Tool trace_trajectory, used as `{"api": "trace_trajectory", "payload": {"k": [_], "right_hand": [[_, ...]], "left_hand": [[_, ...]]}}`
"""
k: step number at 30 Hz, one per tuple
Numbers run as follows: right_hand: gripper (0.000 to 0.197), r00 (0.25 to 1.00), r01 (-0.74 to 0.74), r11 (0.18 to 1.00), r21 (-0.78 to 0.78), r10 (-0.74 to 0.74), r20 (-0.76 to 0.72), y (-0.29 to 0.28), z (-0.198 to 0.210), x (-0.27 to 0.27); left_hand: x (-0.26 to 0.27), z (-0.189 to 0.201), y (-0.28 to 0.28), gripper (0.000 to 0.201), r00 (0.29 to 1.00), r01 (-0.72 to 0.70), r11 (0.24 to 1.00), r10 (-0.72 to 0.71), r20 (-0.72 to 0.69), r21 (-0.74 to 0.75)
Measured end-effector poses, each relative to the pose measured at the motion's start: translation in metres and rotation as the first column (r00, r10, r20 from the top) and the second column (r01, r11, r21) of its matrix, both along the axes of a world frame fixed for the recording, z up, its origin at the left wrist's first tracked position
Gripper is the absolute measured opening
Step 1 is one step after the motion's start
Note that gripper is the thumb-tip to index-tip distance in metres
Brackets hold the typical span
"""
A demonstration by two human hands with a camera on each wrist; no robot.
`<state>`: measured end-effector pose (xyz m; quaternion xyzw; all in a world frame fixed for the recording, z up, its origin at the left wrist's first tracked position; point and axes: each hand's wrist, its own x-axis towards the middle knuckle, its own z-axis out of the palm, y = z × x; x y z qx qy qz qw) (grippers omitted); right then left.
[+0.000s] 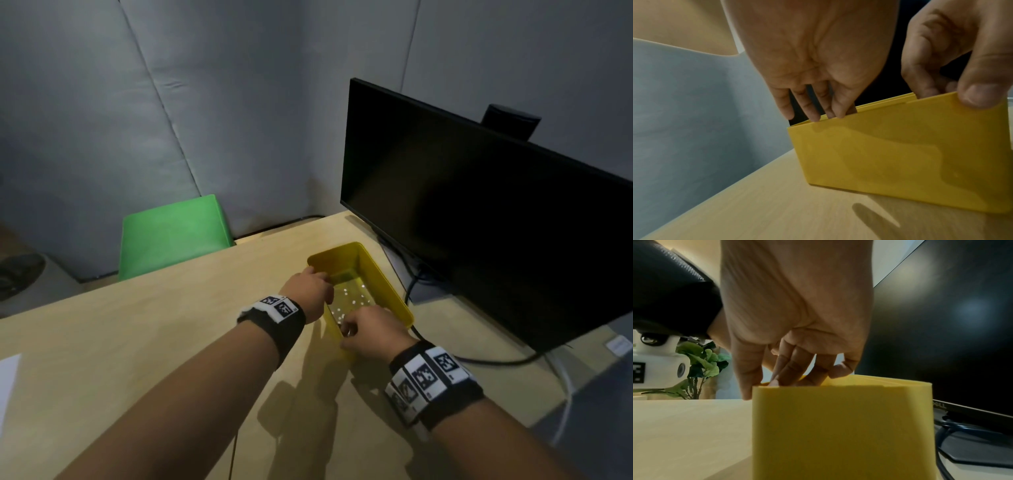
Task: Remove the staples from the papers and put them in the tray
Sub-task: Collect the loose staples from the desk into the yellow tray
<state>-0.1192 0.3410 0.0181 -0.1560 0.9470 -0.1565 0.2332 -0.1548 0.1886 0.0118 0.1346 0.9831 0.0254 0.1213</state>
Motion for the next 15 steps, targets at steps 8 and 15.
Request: {"api": "trace_trajectory", "payload": {"k": [8,15], "right_hand": [[0.024,0.999,0.001,1.0,0.007,-0.001,0.042,-0.003,0.003,-0.002],[0.026,0.999,0.014,0.999,0.045,-0.016,0.048,-0.005,0.006,0.0]], "left_hand": [[0.004,-0.002,-0.017,0.031,0.999,0.027,1.0,-0.027,-0.047,-0.002],[0.01,0.0,-0.013,0.03,0.997,0.004,0.995,0.004,-0.076,0.099]]}}
